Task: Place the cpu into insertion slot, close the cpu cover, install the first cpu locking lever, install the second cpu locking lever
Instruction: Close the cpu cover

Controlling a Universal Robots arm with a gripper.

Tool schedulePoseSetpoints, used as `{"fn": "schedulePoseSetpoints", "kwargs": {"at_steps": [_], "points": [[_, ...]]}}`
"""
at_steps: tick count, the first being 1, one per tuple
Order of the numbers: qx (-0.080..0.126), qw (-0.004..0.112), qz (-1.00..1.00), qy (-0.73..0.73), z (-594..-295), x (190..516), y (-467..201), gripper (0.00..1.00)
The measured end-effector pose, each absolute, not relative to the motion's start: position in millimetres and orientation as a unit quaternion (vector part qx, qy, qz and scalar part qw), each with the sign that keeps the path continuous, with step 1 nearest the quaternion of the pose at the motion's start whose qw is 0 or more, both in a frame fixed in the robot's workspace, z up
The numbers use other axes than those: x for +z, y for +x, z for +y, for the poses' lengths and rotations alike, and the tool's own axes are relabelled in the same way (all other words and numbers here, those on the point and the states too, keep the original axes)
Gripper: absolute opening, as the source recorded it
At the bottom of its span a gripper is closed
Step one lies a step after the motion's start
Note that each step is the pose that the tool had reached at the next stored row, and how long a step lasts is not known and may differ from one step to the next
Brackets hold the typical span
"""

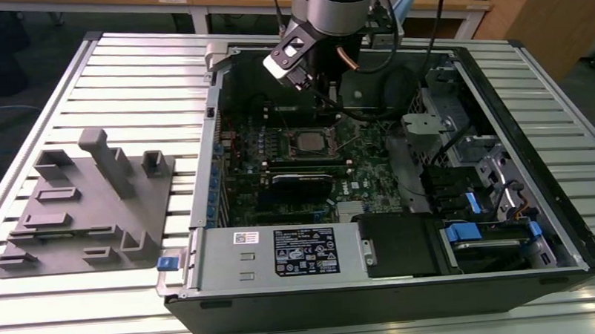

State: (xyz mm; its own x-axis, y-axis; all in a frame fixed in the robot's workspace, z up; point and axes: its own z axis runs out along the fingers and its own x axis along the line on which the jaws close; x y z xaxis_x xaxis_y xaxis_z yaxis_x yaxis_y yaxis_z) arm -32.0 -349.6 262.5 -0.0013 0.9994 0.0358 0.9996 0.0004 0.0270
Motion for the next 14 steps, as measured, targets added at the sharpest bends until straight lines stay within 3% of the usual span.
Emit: {"fn": "schedulePoseSetpoints", "kwargs": {"at_steps": [14], "points": [[-0.022, 0.003, -0.707, -0.707, -349.6, 262.5, -28.8, 0.11]]}}
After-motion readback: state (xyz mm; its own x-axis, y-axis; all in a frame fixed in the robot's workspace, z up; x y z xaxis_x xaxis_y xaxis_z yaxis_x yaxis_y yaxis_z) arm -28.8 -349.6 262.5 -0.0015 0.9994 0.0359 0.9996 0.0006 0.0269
